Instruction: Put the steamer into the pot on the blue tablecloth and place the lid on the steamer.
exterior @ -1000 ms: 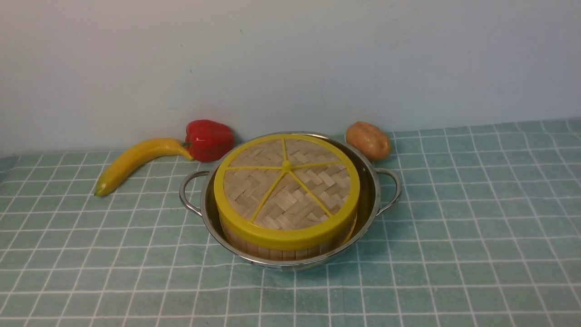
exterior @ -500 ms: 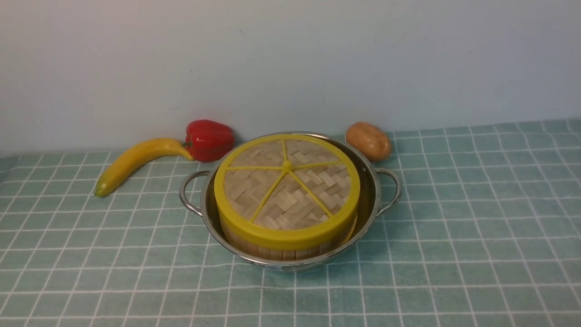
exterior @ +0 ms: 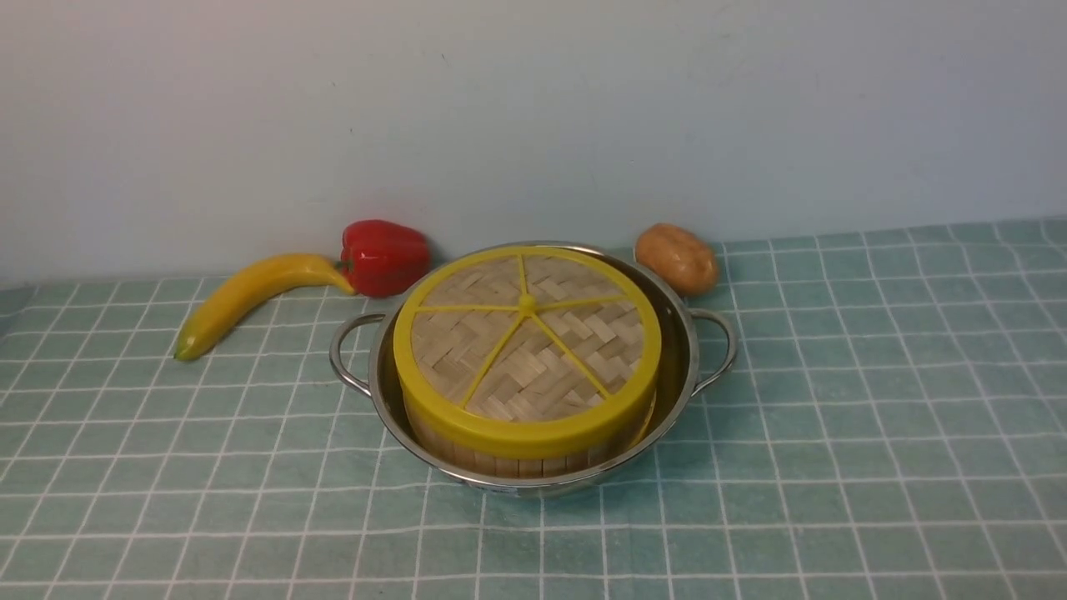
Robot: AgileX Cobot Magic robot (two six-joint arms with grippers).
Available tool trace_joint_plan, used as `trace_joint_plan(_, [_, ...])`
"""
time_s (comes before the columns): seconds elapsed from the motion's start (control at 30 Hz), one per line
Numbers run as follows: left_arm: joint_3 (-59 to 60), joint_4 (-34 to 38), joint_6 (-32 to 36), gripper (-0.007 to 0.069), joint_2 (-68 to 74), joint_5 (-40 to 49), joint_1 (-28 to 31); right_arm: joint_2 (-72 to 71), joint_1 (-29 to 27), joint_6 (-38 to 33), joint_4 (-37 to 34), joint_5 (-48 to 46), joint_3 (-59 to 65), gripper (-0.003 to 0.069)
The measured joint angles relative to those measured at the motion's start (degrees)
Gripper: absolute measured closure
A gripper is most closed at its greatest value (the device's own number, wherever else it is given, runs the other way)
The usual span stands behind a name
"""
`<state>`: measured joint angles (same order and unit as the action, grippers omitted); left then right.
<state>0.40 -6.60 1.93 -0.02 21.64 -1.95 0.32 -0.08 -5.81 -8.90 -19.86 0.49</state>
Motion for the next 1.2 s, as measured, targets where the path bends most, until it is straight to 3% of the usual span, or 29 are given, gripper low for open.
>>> trace_joint_plan(1.2, [0.0, 0.0, 0.0, 0.0382, 0.0, -0.13, 1.51, 0.0, 0.0, 0.88, 0.07, 0.4, 0.0, 0.0419])
